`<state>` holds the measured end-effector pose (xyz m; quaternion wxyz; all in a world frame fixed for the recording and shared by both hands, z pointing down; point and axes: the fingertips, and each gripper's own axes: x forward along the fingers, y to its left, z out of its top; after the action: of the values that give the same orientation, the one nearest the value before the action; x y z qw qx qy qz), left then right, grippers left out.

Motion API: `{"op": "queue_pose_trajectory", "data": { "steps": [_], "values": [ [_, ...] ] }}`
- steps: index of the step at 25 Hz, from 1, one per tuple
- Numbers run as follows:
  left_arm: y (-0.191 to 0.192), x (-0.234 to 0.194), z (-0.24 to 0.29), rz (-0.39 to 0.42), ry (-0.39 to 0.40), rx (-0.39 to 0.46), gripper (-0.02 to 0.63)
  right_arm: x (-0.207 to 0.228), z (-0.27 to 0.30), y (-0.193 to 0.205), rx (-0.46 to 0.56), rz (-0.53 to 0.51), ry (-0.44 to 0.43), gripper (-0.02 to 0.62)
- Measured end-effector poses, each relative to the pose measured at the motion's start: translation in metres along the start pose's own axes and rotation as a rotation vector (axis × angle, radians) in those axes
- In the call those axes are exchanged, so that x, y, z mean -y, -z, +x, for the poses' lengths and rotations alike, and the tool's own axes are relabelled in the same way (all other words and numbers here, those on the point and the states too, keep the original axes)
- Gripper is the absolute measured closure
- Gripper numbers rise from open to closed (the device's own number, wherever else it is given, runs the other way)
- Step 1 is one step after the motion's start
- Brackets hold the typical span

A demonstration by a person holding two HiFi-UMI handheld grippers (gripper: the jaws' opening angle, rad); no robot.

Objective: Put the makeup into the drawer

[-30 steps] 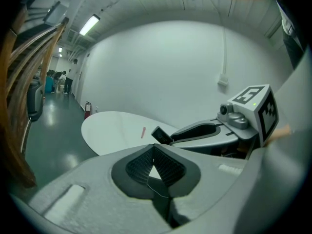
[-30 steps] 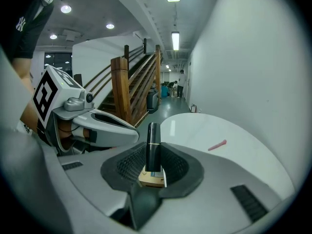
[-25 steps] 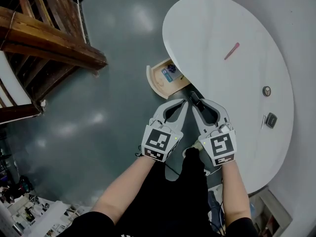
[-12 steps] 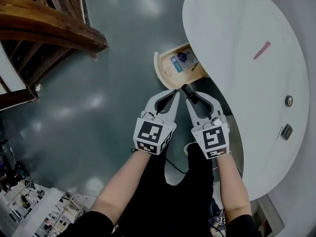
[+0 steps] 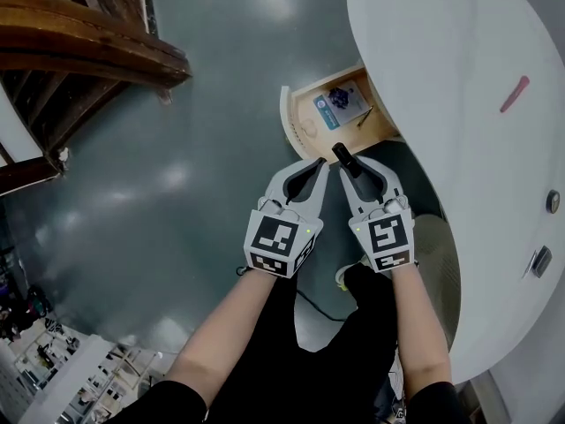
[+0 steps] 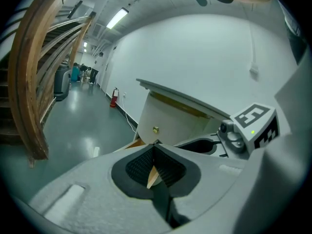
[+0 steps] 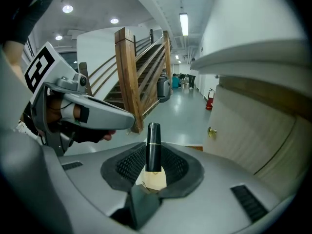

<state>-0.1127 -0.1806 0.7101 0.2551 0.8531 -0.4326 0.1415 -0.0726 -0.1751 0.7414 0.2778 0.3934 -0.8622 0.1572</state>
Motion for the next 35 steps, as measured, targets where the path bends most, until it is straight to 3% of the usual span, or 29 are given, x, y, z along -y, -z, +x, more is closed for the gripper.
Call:
{"op": "queue_pose_trajectory", "data": {
  "steps": [9,17,35],
  "values": [
    [0.053,-0.017,0.041,-0.004,-0.004,0.004,0.597,0.009,0.061,0.079,-0.043,0.002,-0.022,0.492],
    [0.071,-0.036,0.058,-0.02,-0.022,0.03,0.597,0.012,0.114,0.127,-0.114,0.003,-0.061,0.492],
    [0.086,-0.066,0.066,-0.059,-0.068,0.039,0.597,0.009,0.168,0.164,-0.381,-0.042,-0.125,0.489]
  ]
}}
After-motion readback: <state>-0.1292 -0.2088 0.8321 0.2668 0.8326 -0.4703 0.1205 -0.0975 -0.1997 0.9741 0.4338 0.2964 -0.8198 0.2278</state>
